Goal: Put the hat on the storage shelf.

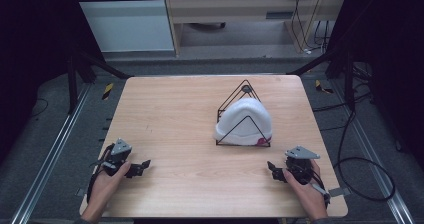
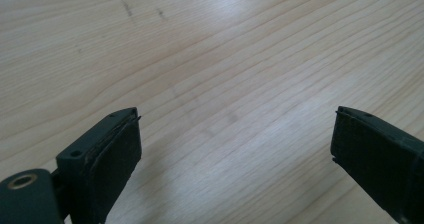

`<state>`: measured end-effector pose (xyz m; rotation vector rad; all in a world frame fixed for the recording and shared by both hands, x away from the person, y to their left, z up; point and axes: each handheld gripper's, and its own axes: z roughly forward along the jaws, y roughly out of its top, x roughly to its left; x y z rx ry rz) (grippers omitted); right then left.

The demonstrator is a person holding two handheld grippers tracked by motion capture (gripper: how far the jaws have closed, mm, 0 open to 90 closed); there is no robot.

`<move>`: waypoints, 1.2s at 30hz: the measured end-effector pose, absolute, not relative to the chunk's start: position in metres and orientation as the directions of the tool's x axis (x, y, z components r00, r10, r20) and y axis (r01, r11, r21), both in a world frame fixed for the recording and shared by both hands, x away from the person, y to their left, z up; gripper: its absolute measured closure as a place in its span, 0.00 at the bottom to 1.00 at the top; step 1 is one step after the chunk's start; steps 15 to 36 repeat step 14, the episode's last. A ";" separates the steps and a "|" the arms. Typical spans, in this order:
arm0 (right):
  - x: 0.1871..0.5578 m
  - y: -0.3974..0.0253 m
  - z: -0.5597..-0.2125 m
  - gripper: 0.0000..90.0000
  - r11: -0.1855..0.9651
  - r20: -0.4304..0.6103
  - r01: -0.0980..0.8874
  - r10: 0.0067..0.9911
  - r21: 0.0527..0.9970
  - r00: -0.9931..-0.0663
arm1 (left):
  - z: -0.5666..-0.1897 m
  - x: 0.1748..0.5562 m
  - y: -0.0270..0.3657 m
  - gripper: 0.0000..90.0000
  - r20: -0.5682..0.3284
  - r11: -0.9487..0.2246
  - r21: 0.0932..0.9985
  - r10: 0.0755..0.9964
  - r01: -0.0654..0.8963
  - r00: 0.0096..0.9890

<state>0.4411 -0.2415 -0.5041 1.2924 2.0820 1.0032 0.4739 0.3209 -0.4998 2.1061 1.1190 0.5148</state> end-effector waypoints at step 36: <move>0.450 -0.240 -0.512 0.12 0.283 -0.004 0.605 0.907 0.744 -0.420 | -0.508 0.475 0.326 0.02 0.026 -0.380 0.718 0.851 0.583 0.524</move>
